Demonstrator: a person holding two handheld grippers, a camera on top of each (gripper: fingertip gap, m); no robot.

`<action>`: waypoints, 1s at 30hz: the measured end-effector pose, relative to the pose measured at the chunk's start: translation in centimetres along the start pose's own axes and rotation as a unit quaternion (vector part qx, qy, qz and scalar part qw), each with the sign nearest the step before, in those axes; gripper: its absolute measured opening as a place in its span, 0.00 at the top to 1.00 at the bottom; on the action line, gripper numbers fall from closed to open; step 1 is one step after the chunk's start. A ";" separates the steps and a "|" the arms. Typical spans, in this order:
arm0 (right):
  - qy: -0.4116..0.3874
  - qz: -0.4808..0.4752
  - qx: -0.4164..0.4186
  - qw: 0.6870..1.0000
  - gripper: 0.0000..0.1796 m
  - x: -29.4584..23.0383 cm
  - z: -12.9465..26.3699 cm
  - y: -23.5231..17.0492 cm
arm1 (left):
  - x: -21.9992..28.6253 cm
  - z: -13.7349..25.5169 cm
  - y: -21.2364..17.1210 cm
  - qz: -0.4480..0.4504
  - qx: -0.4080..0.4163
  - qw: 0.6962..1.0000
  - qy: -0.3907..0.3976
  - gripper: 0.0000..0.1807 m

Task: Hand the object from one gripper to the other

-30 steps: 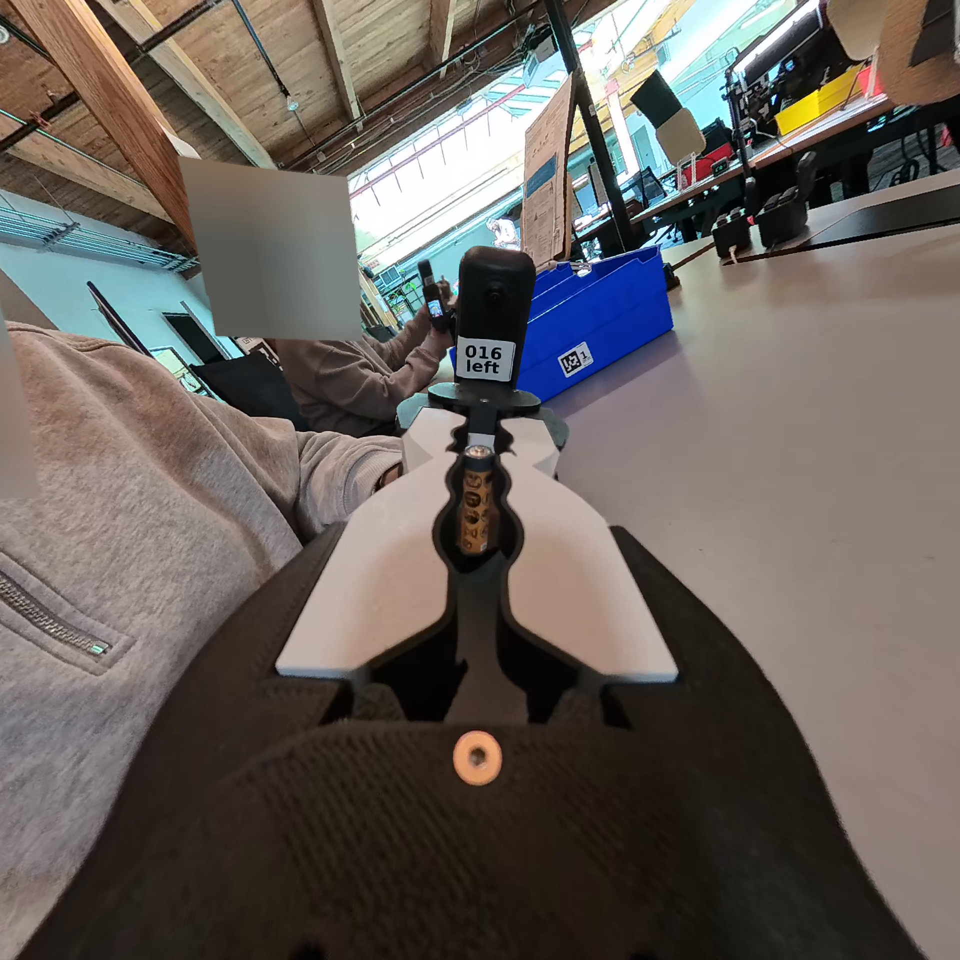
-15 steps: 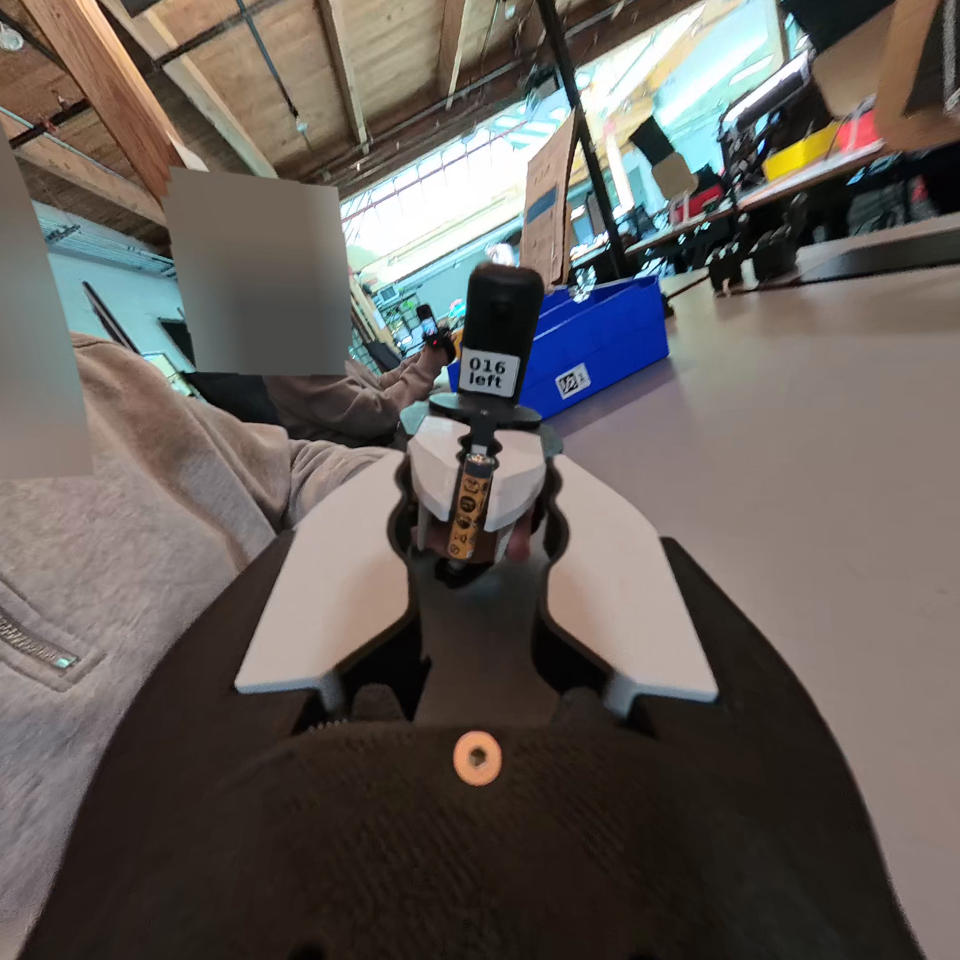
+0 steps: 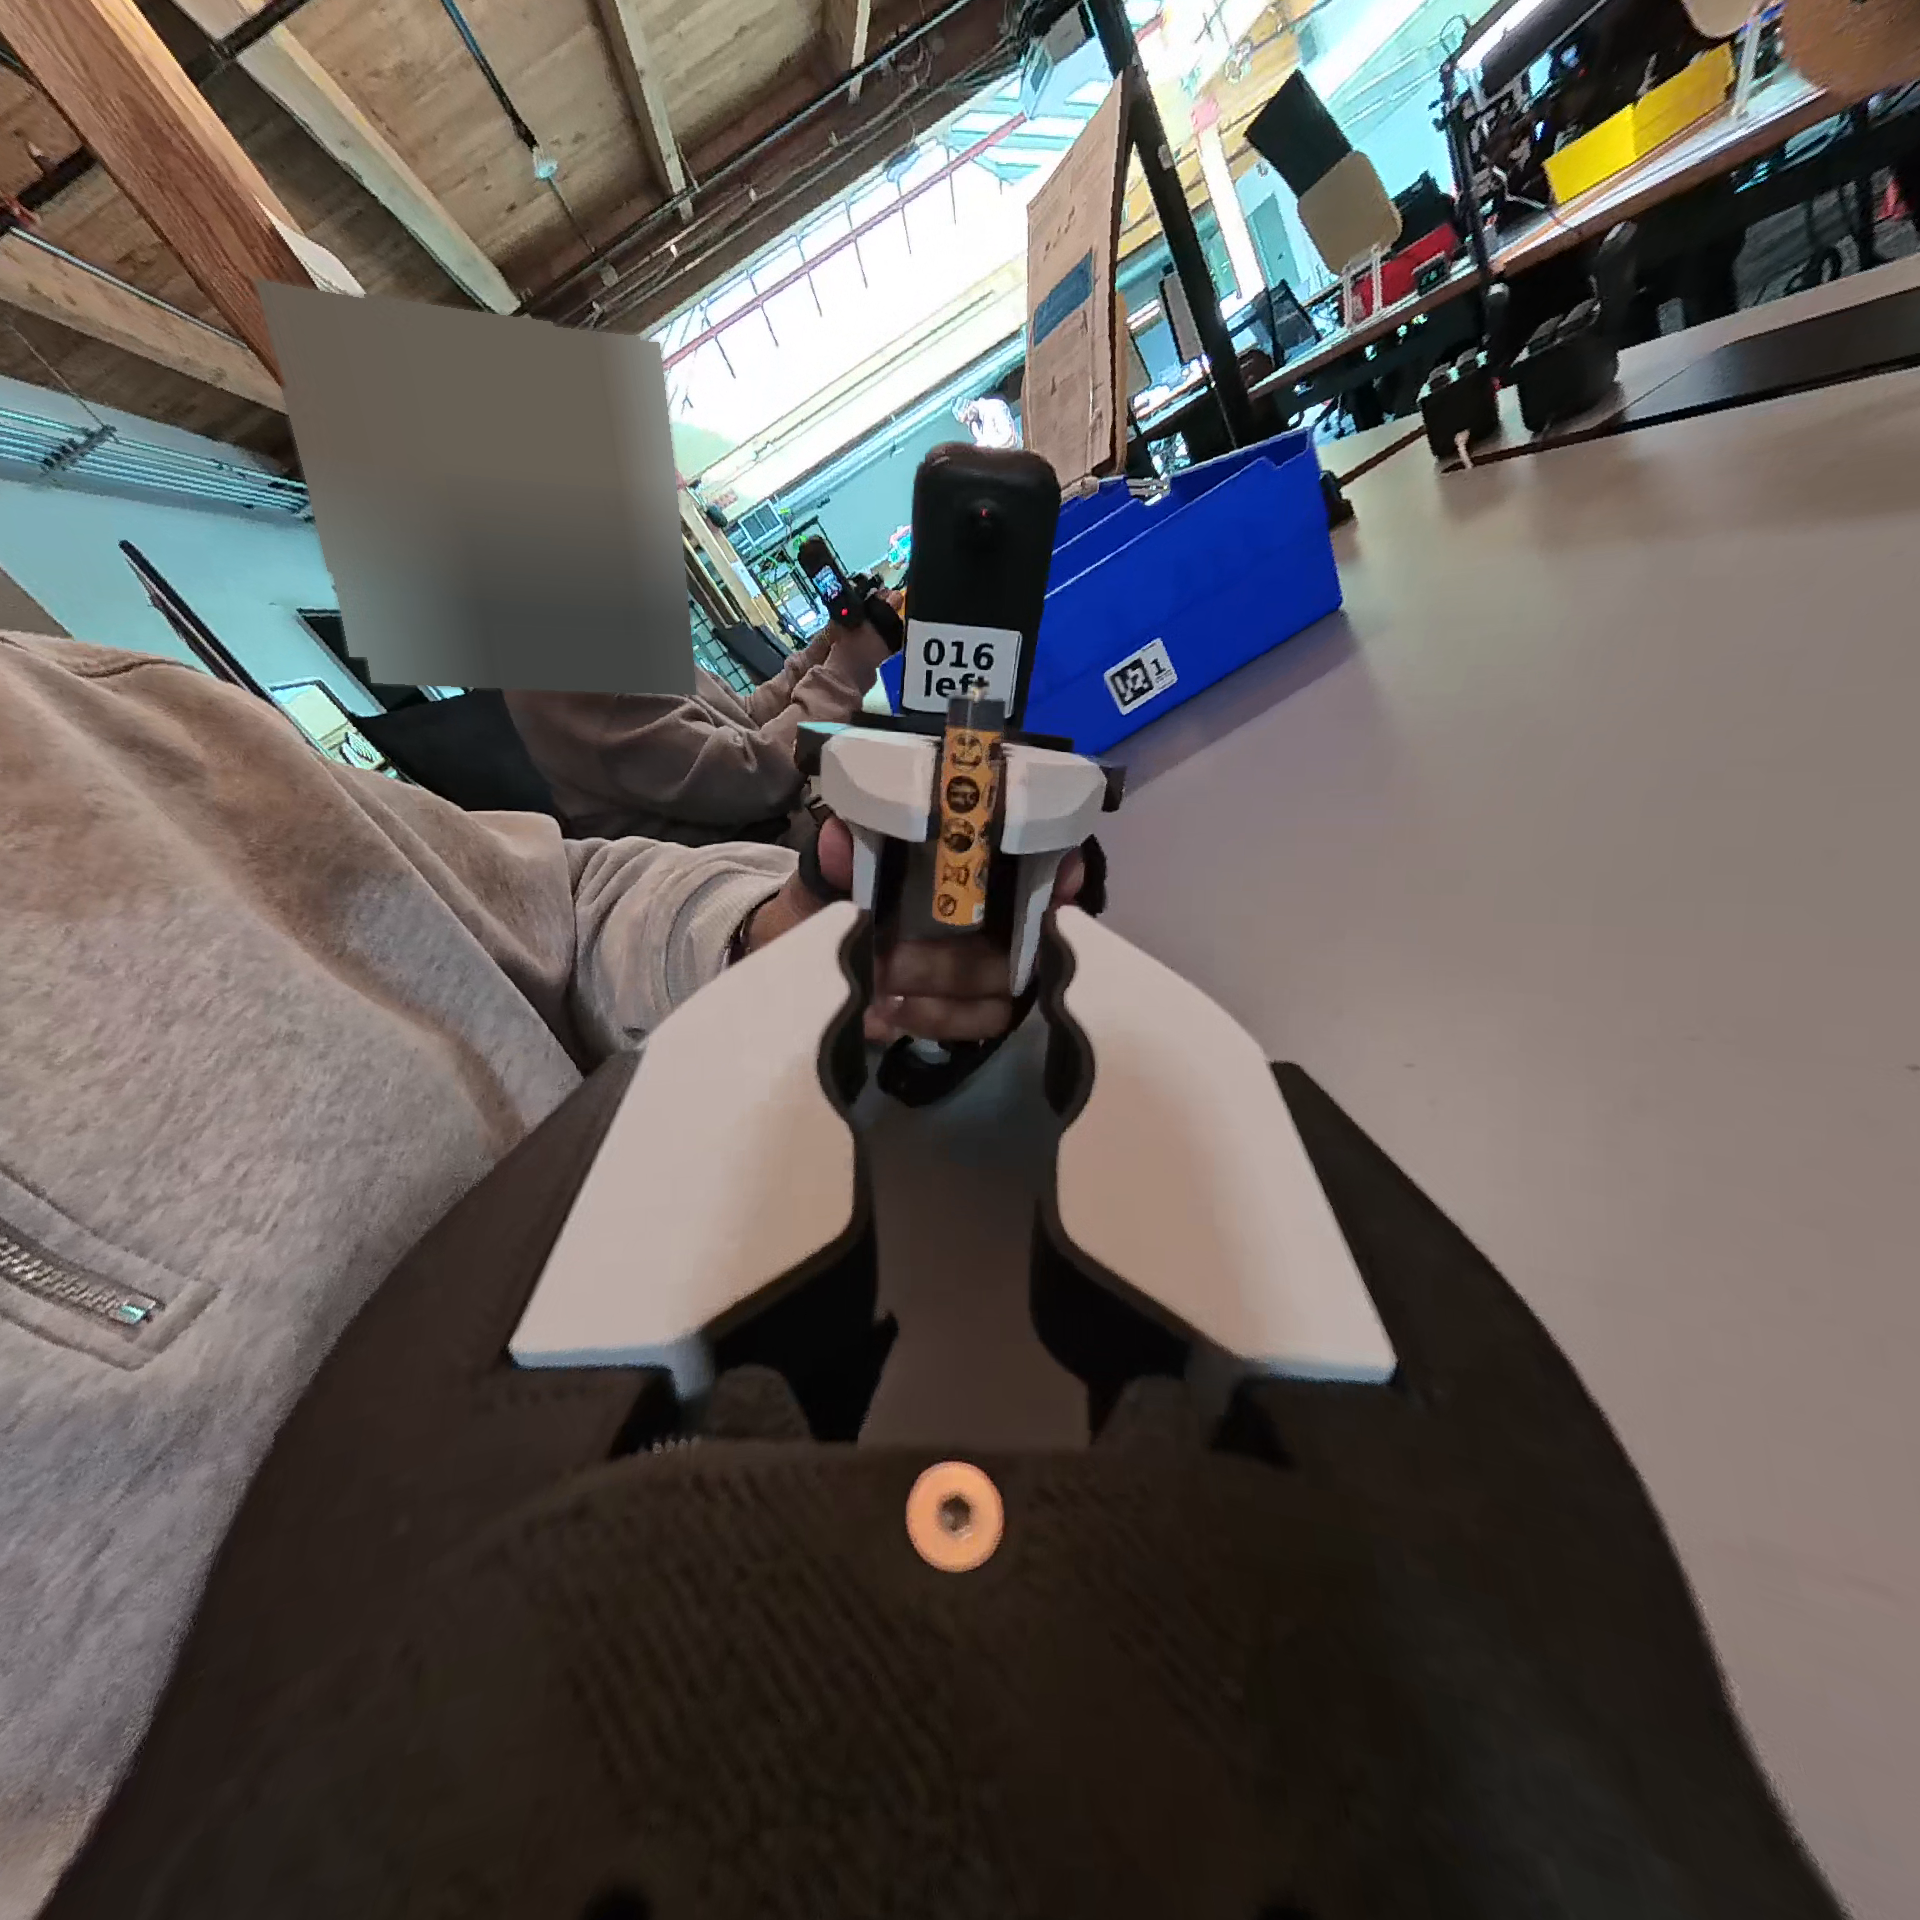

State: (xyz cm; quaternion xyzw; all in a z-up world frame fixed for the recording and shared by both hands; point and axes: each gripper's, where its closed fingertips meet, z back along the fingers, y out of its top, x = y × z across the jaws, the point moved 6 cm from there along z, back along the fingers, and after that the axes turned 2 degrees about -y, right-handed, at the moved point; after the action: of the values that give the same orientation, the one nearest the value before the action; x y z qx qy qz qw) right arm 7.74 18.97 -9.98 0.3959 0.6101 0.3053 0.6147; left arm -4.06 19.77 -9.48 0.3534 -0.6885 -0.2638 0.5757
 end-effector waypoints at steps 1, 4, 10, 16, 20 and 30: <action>-0.001 0.004 -0.003 1.000 0.83 -0.1 -0.1 -0.1 | 0.1 -0.1 -0.1 -0.006 -0.003 1.000 -0.002 0.95; -0.003 0.016 -0.012 1.000 0.85 -0.2 -0.3 -0.3 | 0.6 -0.5 -0.4 -0.033 -0.018 0.999 -0.006 0.95; 0.014 0.012 -0.034 0.999 0.94 -0.6 -0.4 -0.7 | 1.2 -1.0 -0.8 -0.100 -0.043 0.994 0.009 0.95; -0.005 0.029 -0.028 0.999 0.94 -0.2 0.1 -0.1 | 1.1 -0.9 -0.3 -0.085 -0.027 0.996 0.014 0.84; -0.010 0.027 -0.034 0.999 0.94 0.0 0.3 -0.1 | 1.0 -0.7 -0.1 -0.084 -0.017 0.996 0.022 0.81; -0.017 0.077 -0.098 0.992 0.94 -0.7 -0.8 -1.4 | 1.5 -0.8 -0.2 -0.111 -0.038 0.993 0.016 0.94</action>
State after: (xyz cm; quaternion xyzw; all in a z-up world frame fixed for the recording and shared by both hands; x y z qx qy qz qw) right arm 6.79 17.71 -10.77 0.3848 0.5339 0.4037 0.6356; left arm -3.40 18.47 -8.61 0.4097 -0.6252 -0.3462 0.5670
